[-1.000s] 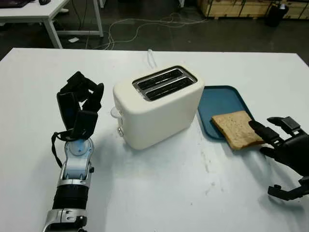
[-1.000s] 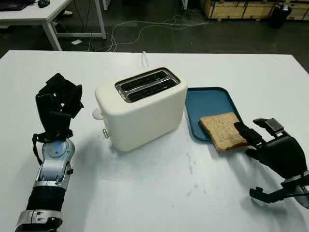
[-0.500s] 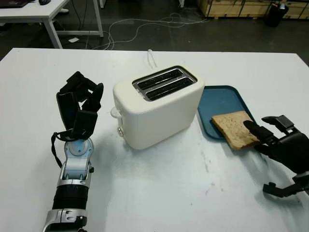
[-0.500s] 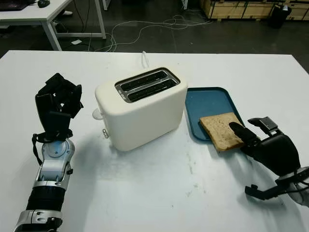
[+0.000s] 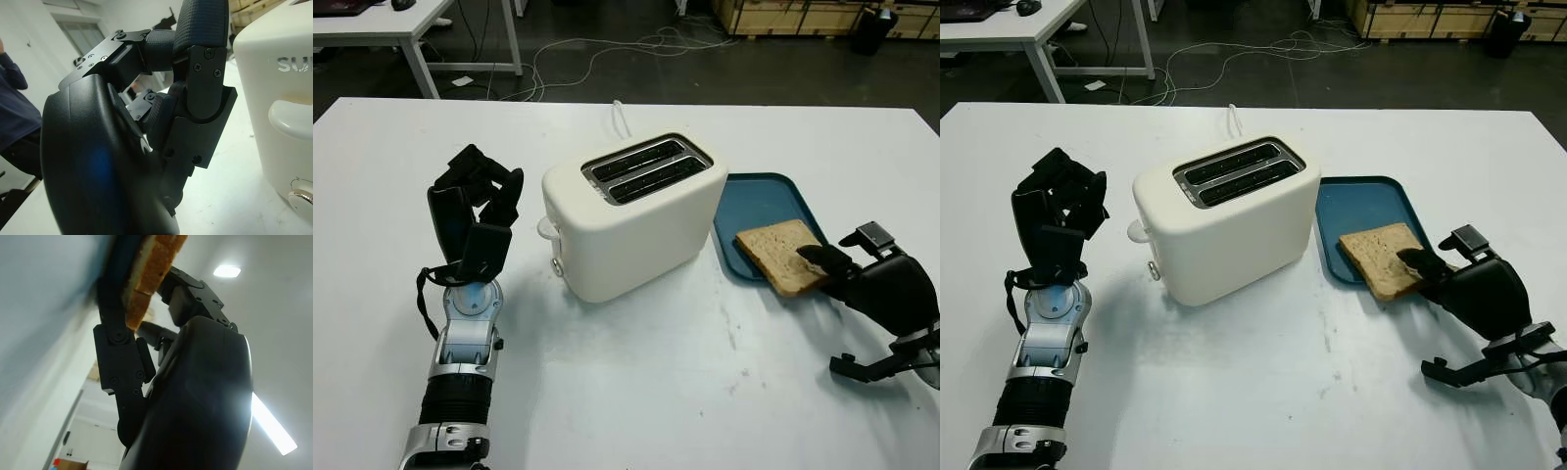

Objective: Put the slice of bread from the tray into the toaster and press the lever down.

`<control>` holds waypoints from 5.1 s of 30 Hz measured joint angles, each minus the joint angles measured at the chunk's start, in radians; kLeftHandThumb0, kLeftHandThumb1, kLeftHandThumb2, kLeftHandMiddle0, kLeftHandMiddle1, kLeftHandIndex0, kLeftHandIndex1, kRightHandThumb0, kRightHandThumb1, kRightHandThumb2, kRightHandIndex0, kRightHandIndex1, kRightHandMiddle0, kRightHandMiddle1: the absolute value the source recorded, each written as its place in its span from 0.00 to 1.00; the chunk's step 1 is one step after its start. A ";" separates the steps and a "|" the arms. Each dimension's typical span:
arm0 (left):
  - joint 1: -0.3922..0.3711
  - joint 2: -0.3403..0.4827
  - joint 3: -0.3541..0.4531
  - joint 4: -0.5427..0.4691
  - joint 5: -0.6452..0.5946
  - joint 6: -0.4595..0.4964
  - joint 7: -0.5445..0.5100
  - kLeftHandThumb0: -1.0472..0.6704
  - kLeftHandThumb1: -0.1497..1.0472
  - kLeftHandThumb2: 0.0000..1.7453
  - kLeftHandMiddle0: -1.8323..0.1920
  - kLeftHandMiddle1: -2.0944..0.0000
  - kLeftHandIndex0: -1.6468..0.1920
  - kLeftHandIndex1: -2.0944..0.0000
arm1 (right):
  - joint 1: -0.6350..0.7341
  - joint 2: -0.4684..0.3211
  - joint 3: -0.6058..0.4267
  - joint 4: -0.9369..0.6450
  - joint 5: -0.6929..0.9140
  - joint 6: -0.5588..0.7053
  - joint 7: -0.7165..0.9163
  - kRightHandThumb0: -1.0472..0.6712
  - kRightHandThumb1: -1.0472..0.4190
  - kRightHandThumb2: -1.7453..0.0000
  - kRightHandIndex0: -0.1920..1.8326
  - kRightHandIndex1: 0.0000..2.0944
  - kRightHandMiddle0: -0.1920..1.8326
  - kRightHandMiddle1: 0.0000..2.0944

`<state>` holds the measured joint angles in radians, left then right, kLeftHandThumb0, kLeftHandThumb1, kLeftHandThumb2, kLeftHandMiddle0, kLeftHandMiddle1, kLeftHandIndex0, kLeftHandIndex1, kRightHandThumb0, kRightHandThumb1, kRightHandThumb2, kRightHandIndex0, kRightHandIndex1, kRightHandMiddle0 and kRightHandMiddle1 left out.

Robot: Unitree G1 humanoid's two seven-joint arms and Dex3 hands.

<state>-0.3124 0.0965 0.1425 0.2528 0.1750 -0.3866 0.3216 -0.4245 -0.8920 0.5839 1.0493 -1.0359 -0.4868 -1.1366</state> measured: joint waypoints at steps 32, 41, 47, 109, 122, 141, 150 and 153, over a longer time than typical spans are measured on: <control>0.001 -0.001 0.000 -0.007 -0.005 0.001 0.000 0.03 0.89 0.20 0.41 0.17 0.43 0.24 | 0.036 -0.006 -0.294 -0.215 0.334 -0.144 0.450 0.38 0.09 0.70 0.31 0.83 0.17 0.83; 0.000 -0.001 -0.001 -0.006 0.001 0.001 0.000 0.02 0.89 0.21 0.40 0.17 0.43 0.24 | 0.012 -0.023 -0.430 -0.317 0.444 -0.179 0.650 0.42 0.09 0.76 0.37 0.83 0.23 0.83; 0.000 -0.001 -0.001 -0.005 0.002 0.001 0.001 0.01 0.89 0.21 0.40 0.17 0.42 0.23 | -0.028 -0.024 -0.469 -0.328 0.446 -0.199 0.691 0.45 0.09 0.82 0.40 0.83 0.28 0.83; 0.002 -0.004 0.000 -0.008 0.002 0.001 0.017 0.03 0.89 0.20 0.40 0.18 0.43 0.25 | -0.758 0.289 -0.449 -0.327 0.811 -0.112 1.651 0.42 0.09 0.80 0.62 0.83 0.48 0.83; 0.002 -0.005 -0.002 -0.010 0.004 0.002 0.024 0.02 0.89 0.21 0.39 0.18 0.43 0.25 | -0.744 0.298 -0.443 -0.323 0.789 -0.113 1.651 0.38 0.09 0.78 0.62 0.83 0.47 0.83; 0.002 -0.008 -0.004 -0.010 0.003 0.002 0.026 0.02 0.89 0.20 0.40 0.18 0.43 0.25 | -0.735 0.312 -0.438 -0.361 0.788 -0.104 1.658 0.35 0.09 0.76 0.62 0.83 0.46 0.83; 0.005 -0.010 -0.005 -0.013 0.003 0.002 0.032 0.02 0.89 0.20 0.40 0.18 0.43 0.26 | -0.698 0.326 -0.439 -0.413 0.802 -0.066 1.720 0.33 0.09 0.74 0.61 0.83 0.45 0.83; 0.007 -0.010 -0.005 -0.016 0.004 0.002 0.032 0.02 0.89 0.20 0.40 0.18 0.43 0.26 | -0.676 0.326 -0.444 -0.474 0.830 -0.015 1.748 0.34 0.09 0.75 0.62 0.83 0.45 0.83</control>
<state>-0.3052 0.0861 0.1372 0.2369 0.1787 -0.3847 0.3541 -1.1010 -0.5657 0.1403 0.5755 -0.2054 -0.5021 0.6113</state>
